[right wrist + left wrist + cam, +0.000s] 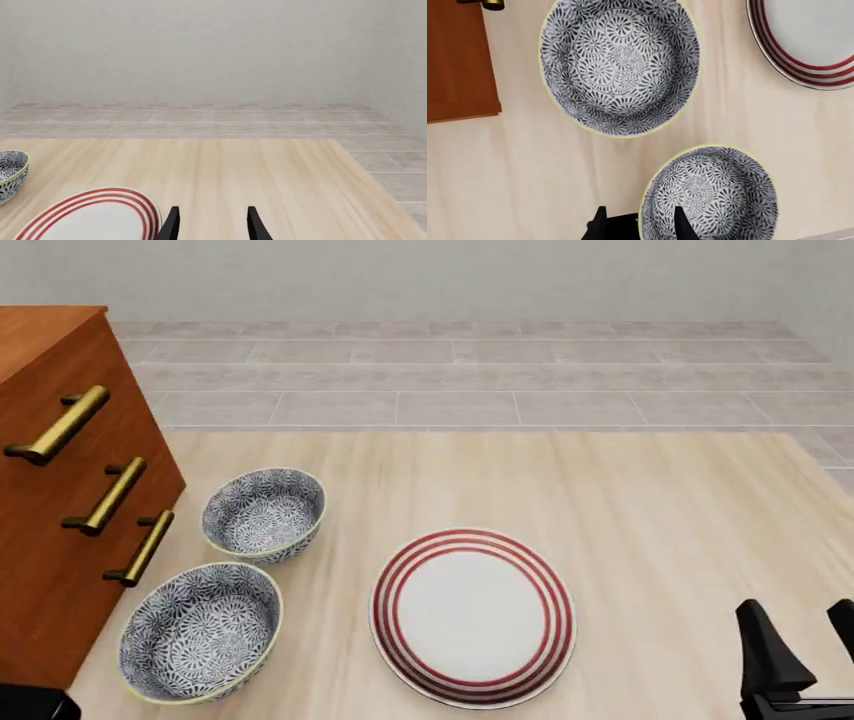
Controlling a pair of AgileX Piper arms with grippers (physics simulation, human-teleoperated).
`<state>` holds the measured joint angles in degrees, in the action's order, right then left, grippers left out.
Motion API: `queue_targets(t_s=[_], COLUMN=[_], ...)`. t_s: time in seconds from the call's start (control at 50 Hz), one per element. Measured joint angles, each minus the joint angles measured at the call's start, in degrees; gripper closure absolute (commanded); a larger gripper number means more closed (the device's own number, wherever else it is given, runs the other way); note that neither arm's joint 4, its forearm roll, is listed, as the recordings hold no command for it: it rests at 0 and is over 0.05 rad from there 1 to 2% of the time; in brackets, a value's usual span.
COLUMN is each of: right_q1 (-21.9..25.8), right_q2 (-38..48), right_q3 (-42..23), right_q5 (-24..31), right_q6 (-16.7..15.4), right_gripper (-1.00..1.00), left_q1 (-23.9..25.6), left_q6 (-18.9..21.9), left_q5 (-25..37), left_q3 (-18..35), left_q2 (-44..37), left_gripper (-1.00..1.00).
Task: Put the bowl at the front on the plate.
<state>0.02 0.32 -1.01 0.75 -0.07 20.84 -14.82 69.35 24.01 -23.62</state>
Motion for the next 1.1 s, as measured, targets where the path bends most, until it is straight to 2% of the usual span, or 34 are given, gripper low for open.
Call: queue_targets(t_s=[0.38, 0.7, 1.1], right_q1=[0.00, 0.00, 0.00], right_q2=[0.00, 0.00, 0.00], right_q3=[0.00, 0.00, 0.00], right_q5=[0.00, 0.00, 0.00], right_q6=[0.00, 0.00, 0.00], right_gripper=[-1.00, -1.00, -1.00], left_q1=[1.91, 2.74, 6.05], left_q6=[-2.17, -3.27, -6.47], left_q5=[-4.03, -9.75, -17.82], left_q3=[-4.19, -7.10, -11.98], left_q2=[-1.22, -4.61, -8.69], left_gripper=[-1.00, -1.00, -1.00])
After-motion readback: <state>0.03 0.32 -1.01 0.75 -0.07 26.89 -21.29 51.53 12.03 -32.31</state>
